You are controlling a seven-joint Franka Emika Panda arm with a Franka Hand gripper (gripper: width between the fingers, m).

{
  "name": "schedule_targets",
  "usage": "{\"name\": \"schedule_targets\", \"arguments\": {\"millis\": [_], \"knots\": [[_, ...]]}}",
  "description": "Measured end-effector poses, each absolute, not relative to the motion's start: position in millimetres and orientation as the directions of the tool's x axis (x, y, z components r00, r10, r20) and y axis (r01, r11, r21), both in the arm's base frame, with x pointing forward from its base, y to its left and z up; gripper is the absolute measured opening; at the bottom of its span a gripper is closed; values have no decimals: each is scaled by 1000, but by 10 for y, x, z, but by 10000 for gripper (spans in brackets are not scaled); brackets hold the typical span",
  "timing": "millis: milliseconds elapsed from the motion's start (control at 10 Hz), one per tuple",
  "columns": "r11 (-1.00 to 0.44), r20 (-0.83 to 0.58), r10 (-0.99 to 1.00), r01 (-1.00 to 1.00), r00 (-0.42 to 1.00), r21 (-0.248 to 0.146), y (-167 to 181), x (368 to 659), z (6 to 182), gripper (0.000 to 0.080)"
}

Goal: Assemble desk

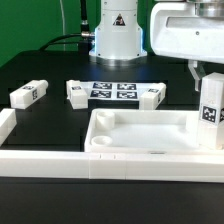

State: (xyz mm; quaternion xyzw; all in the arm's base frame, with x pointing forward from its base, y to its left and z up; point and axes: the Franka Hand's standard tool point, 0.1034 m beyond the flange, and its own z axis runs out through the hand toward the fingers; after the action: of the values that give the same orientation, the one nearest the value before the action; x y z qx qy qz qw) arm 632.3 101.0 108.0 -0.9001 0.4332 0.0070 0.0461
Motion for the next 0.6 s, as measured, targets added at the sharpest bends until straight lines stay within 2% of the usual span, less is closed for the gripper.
{"name": "schedule_targets", "arguments": {"millis": [400,500,600], "knots": [[-637,-52,-766,-767,641,-78,1014,6321,1077,298],[-664,-48,-742,-743,668,-79,1009,6322,1078,517],[-761,-30,-645,-645,764,-76,1018,6322,1082,607]]}}
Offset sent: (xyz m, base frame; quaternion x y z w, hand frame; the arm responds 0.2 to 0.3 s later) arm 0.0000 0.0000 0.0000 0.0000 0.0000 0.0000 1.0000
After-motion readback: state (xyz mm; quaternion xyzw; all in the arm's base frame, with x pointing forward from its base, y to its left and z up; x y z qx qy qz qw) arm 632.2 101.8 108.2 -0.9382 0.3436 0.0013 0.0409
